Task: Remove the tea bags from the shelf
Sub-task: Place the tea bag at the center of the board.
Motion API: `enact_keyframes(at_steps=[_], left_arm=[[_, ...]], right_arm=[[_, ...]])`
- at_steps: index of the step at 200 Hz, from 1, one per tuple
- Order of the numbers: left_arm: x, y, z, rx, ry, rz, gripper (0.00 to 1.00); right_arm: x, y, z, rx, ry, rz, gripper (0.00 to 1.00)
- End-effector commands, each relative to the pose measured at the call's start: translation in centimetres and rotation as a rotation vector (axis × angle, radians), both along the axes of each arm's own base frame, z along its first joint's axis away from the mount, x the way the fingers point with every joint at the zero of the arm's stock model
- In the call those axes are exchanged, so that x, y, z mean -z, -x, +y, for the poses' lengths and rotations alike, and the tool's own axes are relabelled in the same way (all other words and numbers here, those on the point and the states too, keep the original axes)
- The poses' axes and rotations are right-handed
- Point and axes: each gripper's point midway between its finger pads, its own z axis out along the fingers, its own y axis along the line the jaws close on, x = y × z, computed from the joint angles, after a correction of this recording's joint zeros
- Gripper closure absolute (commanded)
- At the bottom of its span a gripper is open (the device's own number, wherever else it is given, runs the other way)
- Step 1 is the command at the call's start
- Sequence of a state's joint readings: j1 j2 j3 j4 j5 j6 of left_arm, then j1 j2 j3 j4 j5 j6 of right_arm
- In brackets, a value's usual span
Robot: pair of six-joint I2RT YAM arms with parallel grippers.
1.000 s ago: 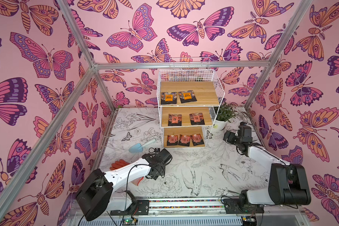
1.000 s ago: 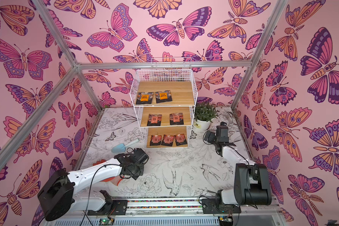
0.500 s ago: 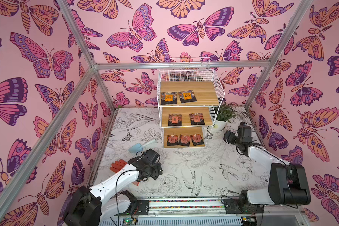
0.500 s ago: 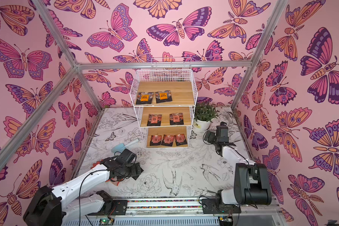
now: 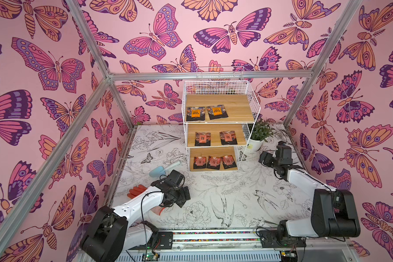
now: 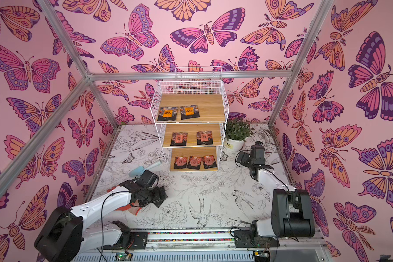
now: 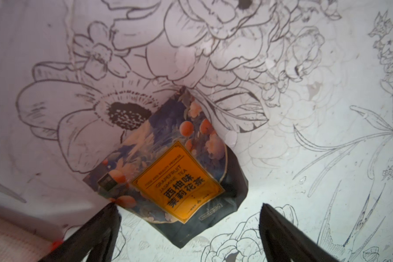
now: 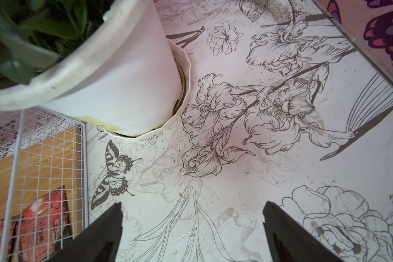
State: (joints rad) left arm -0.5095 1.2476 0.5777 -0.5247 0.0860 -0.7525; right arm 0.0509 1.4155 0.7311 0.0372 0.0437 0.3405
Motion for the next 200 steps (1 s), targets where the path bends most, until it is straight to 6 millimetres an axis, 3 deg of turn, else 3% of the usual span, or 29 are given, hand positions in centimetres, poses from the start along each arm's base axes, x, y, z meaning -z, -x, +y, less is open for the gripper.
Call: enact_keyframes(at_steps=[1, 79, 152, 200], left_arm=[[1.0, -0.8, -0.3, 0.042, -0.016, 0.023, 0.01], [0.7, -4.5, -1.0, 0.137, -0.092, 0.005, 0.04], [0.2, -3.9, 0.4, 0.215, -0.231, 0.014, 0.05], [0.4, -3.9, -0.6, 0.234, -0.267, 0.015, 0.03]], right_arm=[[-0.7, -0.7, -0.1, 0.008, 0.004, -0.011, 0.01], [-0.6, -0.8, -0.1, 0.008, 0.005, -0.005, 0.01], [-0.6, -0.9, -0.1, 0.006, 0.006, -0.001, 0.01], [-0.5, -0.9, -0.1, 0.006, 0.005, 0.001, 0.01]])
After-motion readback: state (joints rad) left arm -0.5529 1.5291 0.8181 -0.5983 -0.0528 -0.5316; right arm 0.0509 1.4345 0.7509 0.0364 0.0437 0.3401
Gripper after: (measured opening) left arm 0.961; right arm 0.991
